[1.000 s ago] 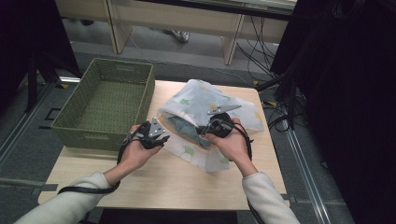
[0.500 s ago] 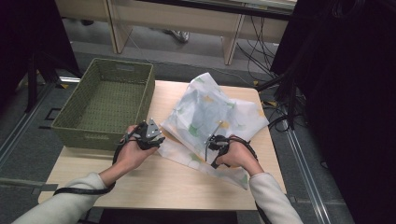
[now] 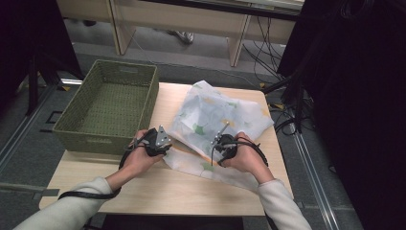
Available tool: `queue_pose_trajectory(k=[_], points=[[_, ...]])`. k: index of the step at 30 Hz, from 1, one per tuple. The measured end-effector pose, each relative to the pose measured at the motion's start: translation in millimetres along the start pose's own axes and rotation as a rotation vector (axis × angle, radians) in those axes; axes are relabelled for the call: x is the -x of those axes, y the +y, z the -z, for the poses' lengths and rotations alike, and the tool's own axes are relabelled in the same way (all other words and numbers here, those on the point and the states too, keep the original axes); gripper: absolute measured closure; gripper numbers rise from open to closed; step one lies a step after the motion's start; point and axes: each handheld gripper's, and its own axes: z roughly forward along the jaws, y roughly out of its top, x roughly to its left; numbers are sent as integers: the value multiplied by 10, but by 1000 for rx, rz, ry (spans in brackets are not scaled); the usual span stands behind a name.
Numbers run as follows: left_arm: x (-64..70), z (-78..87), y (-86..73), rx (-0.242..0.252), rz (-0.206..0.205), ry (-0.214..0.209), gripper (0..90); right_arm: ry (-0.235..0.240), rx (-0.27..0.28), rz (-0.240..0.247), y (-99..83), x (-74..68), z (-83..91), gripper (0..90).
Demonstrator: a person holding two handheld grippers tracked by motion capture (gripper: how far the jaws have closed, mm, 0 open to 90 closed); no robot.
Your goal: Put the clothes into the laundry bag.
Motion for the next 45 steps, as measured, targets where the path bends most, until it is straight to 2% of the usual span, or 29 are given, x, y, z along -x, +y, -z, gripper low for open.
queue_pose_trajectory(k=[2,3,4,5,6,7,8,10,11,14,16,18,20,22,23,25,26,28,29,30,33,34,35,36,37,39,41,43,45], points=[[-2,-48,4,-2,4,11,562,-40,117,36,103,-95,135,556],[-2,-67,8,-4,6,14,566,-59,175,77,159,-123,167,532],[-1,-86,11,-10,4,13,573,-72,210,53,201,-181,177,529],[4,-108,12,-9,11,12,576,-80,248,65,242,-201,140,530],[7,-128,10,-6,11,22,584,-82,251,23,266,-262,95,524],[3,-141,12,-9,15,28,591,-103,264,103,306,-239,26,507],[0,-149,15,0,31,37,603,-119,269,105,331,-270,-28,505],[-14,-148,27,12,32,45,634,-164,288,117,374,-329,-110,502],[-16,-145,31,16,37,45,656,-194,299,161,404,-354,-162,502],[-34,-123,17,16,38,43,660,-271,284,228,489,-497,-341,509],[-39,-121,-8,15,51,40,661,-322,291,258,542,-525,-401,592],[-44,-131,-17,15,49,43,674,-341,288,276,582,-538,-444,775],[-58,-144,-23,15,56,41,693,-365,281,289,614,-549,-469,888],[-72,-154,-35,11,58,38,717,-338,291,268,618,-558,-465,899],[-78,-152,-41,2,46,36,725,-329,303,278,611,-557,-445,899],[-62,-133,-40,2,42,31,750,-265,330,292,584,-546,-373,900],[-56,-118,-39,0,40,27,768,-187,353,306,559,-523,-323,900],[-39,-73,-39,-13,13,34,792,-85,380,307,506,-461,-246,900],[-30,-61,-42,-19,-16,45,801,-13,431,268,467,-412,-214,900],[-17,-60,-48,-19,-28,45,807,42,474,244,435,-345,-181,900],[9,-40,-61,-24,-13,14,799,154,558,171,358,-199,-104,900],[20,-21,-57,-18,-5,9,789,196,549,167,340,-178,-106,900],[32,7,-50,-12,-1,1,785,251,506,177,324,-168,-136,899],[44,41,-46,-11,-2,-10,779,276,458,177,295,-197,-180,899],[59,74,-45,-1,6,-23,776,270,417,192,276,-218,-244,899],[89,153,-44,7,2,-43,774,219,293,261,267,-276,-387,899],[129,215,-32,20,-5,-50,769,177,217,296,289,-339,-495,899],[152,273,-15,32,-6,-54,765,161,183,339,323,-398,-541,900],[166,352,-4,55,9,-58,763,174,197,436,367,-482,-540,900]])
